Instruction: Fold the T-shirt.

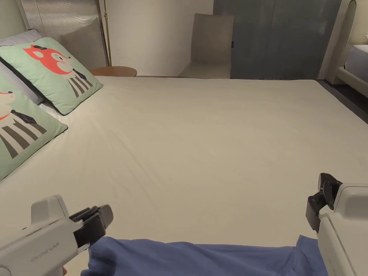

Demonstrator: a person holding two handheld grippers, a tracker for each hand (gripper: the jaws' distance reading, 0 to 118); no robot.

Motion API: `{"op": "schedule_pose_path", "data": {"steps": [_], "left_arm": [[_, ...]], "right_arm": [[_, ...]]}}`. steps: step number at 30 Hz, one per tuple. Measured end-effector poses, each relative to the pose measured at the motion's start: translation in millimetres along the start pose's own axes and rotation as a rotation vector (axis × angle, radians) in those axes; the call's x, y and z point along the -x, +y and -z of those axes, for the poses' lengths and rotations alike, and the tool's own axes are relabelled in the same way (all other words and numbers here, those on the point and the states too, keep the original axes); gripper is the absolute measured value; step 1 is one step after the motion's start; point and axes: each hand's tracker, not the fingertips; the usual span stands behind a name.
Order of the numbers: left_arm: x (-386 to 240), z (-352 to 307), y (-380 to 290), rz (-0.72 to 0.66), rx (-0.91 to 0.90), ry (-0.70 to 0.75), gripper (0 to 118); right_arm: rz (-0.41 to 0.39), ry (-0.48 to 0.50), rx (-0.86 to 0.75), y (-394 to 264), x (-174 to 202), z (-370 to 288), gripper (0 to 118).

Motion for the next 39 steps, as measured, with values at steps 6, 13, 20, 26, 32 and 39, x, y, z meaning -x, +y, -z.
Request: {"op": "schedule_pose_path", "data": {"steps": [6, 13, 20, 26, 32, 39], "left_arm": [[93.7, 23.6, -18.6, -0.245, 0.285, -0.038, 105], [142.9, 39.5, -28.5, -0.475, 0.269, -0.125, 108], [117.6, 62.6, -41.3, -0.47, 0.346, -0.171, 78], [126.6, 59.1, -44.7, -0.473, 0.372, -0.084, 8], [146.6, 33.7, -37.0, -0.573, 0.324, -0.163, 7], [194.9, -15.9, -3.8, -0.58, 0.19, 0.012, 7]], "right_arm": [[-0.007, 0.006, 0.07, -9.0, 3.7, -1.6, 0], [-0.013, -0.026, 0.124, -14.4, 2.4, -2.8, 0], [-0.01, -0.022, 0.127, -10.4, 8.0, -3.7, 0], [-0.008, 0.0, 0.124, -7.5, 14.8, -3.6, 0], [-0.009, 0.001, 0.118, -5.5, 15.1, -3.6, 0], [0.001, -0.011, 0.109, -1.6, 9.0, -3.9, 0]]}}
